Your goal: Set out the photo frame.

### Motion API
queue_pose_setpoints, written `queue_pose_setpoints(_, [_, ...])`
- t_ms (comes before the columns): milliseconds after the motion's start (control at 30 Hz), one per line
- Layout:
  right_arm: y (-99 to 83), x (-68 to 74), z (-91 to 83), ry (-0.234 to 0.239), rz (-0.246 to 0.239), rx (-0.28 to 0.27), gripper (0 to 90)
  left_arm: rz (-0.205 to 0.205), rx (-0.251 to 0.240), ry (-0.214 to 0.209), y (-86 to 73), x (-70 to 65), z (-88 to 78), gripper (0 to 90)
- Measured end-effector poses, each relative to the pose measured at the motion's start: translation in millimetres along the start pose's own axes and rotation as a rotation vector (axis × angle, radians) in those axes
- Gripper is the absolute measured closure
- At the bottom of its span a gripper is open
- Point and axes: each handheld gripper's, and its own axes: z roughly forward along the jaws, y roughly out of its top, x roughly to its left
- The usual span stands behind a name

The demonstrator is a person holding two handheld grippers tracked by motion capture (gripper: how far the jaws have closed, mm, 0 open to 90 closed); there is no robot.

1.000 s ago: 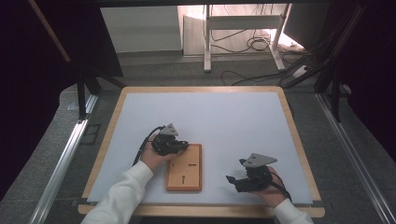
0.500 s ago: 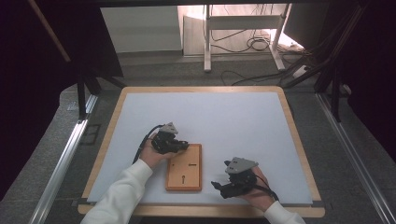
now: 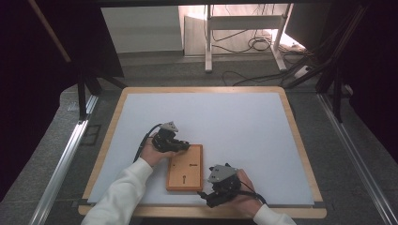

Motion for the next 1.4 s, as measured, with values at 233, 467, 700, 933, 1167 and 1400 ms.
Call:
queue_pose_setpoints(233, [7.3,5.8,8.9,-0.033,-0.054,0.019,8.6,-0.014,0.012,-0.022,2.2,3.8,0.1,82.8])
queue_pose_setpoints(467, [11.3,18.1,23.5,-0.064,-0.102,0.041,7.2,-0.025,0.016,-0.046,2.3,7.3,0.0,82.2])
queue_pose_setpoints(700, [13.3,24.9,34.9,-0.122,-0.161,0.07,7.3,-0.036,0.015,-0.057,2.5,9.5,0.2,82.2])
queue_pose_setpoints(933, [14.6,26.7,38.6,-0.193,-0.22,0.071,8.2,-0.042,0.013,-0.055,2.4,9.7,0.2,82.2])
queue_pose_setpoints(1167, [17.9,32.7,37.5,-0.263,-0.321,0.039,11.0,-0.058,-0.005,-0.039,1.2,8.8,0.5,83.3])
queue_pose_setpoints(1400, [25.6,33.6,32.8,-0.28,-0.352,0.017,17.1,-0.066,-0.019,-0.017,0.9,7.9,0.7,84.5])
